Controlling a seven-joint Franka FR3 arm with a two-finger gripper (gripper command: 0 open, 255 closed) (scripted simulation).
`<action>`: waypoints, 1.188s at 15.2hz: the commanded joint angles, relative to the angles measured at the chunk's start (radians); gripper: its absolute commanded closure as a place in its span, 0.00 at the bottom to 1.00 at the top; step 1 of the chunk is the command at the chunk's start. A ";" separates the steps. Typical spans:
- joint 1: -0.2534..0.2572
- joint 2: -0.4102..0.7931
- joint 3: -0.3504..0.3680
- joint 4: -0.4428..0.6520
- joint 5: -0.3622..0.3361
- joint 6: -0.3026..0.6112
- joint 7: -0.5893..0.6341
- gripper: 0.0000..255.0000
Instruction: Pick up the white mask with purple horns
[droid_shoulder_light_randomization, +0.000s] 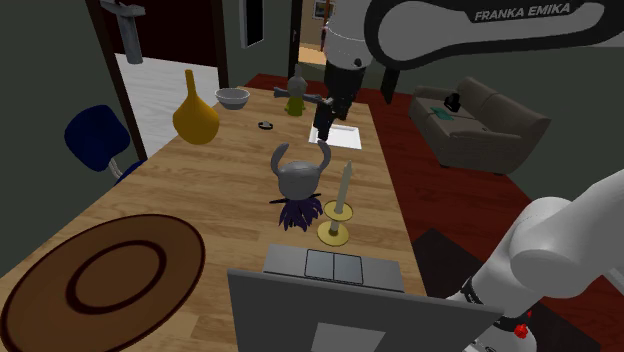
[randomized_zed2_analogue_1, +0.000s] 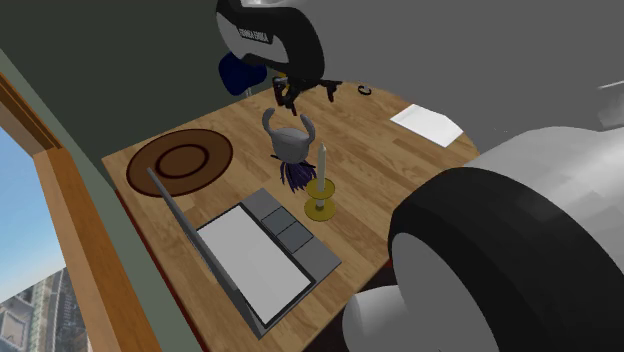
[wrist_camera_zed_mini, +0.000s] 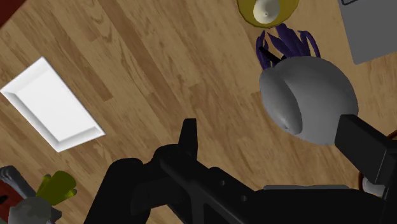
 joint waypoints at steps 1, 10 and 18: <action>0.007 0.042 0.030 0.022 -0.028 0.007 0.013 0.00; 0.008 0.046 0.035 -0.074 -0.034 0.105 0.036 0.00; 0.008 0.046 0.035 -0.075 -0.034 0.105 0.037 1.00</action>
